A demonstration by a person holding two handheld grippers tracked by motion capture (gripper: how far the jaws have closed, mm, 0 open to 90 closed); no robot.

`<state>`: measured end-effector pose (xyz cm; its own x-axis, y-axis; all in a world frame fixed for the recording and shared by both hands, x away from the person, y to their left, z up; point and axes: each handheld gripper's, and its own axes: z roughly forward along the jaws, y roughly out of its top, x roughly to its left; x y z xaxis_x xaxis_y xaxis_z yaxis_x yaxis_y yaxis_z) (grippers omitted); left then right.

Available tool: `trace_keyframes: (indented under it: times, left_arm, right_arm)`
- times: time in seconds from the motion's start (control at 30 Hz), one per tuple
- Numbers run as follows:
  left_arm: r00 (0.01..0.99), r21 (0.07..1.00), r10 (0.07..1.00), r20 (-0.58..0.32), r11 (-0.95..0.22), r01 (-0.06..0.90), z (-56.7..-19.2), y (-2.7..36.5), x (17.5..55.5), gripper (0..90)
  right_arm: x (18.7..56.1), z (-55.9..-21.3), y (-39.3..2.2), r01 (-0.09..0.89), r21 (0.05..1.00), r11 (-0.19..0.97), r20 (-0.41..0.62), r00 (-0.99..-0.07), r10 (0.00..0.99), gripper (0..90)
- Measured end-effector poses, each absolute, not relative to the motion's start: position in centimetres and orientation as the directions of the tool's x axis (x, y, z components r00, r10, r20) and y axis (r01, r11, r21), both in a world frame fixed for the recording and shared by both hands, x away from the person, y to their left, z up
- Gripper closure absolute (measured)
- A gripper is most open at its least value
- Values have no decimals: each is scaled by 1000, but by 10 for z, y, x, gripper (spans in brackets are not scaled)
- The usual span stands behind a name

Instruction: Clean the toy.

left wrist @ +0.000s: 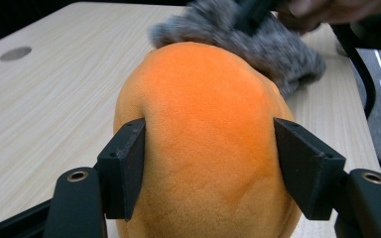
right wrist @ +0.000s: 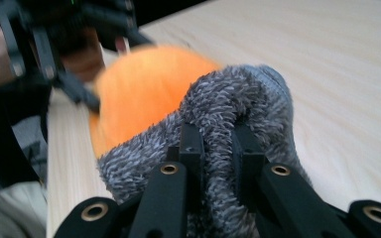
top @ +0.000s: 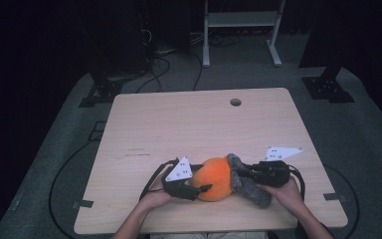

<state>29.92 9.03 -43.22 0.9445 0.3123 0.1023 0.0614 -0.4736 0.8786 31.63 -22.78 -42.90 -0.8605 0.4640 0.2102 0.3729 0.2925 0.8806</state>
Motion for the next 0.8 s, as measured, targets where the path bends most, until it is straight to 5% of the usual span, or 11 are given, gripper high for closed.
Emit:
trace_keyframes:
  times: [0.1,0.23,0.53,0.8]
  left_arm:
    - [949,880,306,79,-469,78,-432,93,300,325]
    - [939,895,342,-30,-410,178,-430,97,308,197]
    - [950,888,310,39,-447,110,-431,94,302,271]
    - [960,883,268,77,-466,60,-431,92,297,276]
  right_arm:
    - [321,-427,-220,367,882,296,210,-868,451,783]
    - [318,-433,-218,379,877,297,222,-866,448,784]
    - [314,-442,-235,420,843,335,227,-844,486,783]
    - [321,-421,-220,357,876,323,192,-874,445,781]
